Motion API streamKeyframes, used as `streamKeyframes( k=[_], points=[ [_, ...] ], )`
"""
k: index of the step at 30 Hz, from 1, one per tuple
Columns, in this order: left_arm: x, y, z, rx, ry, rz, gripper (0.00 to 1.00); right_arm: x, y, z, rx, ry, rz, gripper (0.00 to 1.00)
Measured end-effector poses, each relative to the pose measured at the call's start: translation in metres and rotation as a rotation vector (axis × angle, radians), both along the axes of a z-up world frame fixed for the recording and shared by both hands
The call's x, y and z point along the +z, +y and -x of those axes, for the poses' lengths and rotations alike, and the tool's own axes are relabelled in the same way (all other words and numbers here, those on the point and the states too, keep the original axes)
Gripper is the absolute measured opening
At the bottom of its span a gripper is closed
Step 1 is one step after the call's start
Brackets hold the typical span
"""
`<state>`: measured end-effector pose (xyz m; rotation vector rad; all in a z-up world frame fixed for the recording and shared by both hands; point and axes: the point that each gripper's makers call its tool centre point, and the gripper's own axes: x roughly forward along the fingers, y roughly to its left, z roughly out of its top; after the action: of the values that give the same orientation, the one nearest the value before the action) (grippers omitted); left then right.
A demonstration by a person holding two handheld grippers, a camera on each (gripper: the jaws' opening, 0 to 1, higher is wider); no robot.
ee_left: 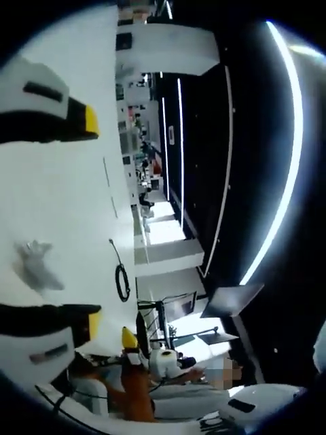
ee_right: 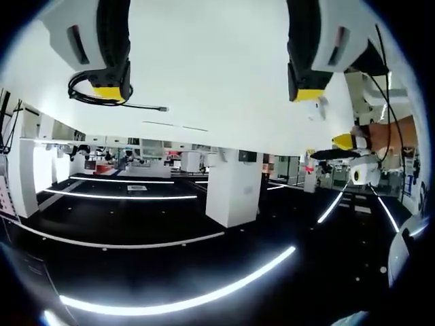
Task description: Plug the desk Type‑C cable into the charger adapter.
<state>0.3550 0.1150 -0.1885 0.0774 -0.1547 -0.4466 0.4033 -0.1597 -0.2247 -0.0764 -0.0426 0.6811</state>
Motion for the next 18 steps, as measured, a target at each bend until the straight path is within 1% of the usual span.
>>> streamKeyframes(
  k=[7,12,15,18],
  points=[
    [-0.009,0.005,-0.003,0.020,0.052,-0.001,1.00,0.002,0.001,0.001,-0.006,0.006,-0.007,1.00],
    [-0.010,0.005,-0.005,0.021,0.052,-0.004,1.00,0.000,0.000,0.000,-0.002,0.018,-0.013,1.00],
    [-0.013,0.005,-0.006,0.021,0.063,-0.030,1.00,-0.001,0.001,-0.003,0.003,0.025,0.002,1.00],
    [-0.012,0.006,-0.007,0.024,0.057,-0.030,1.00,-0.001,-0.001,-0.012,0.015,0.031,0.019,1.00]
  ],
)
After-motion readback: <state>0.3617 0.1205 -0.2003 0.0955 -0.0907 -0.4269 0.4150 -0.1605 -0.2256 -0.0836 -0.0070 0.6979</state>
